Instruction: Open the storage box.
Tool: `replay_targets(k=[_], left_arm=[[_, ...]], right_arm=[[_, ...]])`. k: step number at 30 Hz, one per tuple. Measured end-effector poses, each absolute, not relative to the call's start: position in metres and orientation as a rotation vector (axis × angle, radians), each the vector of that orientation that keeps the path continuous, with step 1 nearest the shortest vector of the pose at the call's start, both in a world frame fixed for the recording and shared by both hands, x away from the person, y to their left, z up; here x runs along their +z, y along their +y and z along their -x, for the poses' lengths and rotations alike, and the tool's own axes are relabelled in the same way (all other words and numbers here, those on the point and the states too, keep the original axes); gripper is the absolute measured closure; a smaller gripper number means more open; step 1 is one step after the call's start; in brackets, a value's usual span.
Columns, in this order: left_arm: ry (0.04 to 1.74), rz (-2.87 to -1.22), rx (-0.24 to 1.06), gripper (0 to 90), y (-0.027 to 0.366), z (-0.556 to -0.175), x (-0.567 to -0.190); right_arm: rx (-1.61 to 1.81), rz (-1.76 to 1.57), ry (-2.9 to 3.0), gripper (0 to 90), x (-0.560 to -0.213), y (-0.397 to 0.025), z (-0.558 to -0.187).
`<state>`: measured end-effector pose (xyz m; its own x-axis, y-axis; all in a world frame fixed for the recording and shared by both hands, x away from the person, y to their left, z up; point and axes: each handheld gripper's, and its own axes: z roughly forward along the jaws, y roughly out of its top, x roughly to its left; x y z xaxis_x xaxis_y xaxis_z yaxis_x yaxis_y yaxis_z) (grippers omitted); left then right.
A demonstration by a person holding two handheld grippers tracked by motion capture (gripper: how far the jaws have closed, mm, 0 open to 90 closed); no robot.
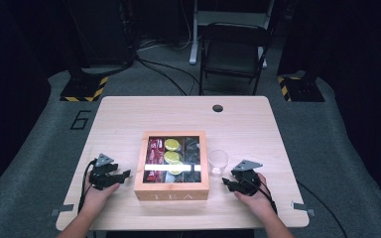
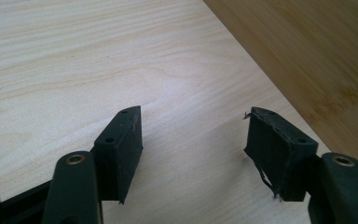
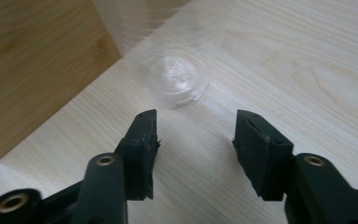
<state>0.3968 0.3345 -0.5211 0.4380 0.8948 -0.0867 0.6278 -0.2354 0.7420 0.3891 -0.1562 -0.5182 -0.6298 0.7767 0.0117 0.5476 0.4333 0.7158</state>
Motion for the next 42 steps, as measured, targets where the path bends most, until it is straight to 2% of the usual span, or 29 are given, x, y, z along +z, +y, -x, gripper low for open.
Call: replay_targets(k=[10,14,22,36,42], left_arm=[[1.251,-1.969,0.438,42.5,0.333,-0.388,-0.507],[1.262,-1.919,0.386,44.0,0.332,-0.384,-0.503],[1.247,-1.904,0.391,45.3,0.333,-0.38,-0.494],[1.173,-2.007,0.419,47.7,0.328,-0.374,-0.474],[1.146,-1.997,0.418,49.5,0.328,-0.363,-0.465]], right_arm=[[1.037,-1.113,2.372,55.8,-0.506,-0.153,-0.383],[1.06,-1.121,2.363,60.2,-0.498,-0.151,-0.379],[1.093,-1.099,2.368,63.3,-0.487,-0.152,-0.374],[1.14,-1.11,2.379,67.2,-0.468,-0.152,-0.359],[1.145,-1.053,2.397,68.3,-0.457,-0.148,-0.35]])
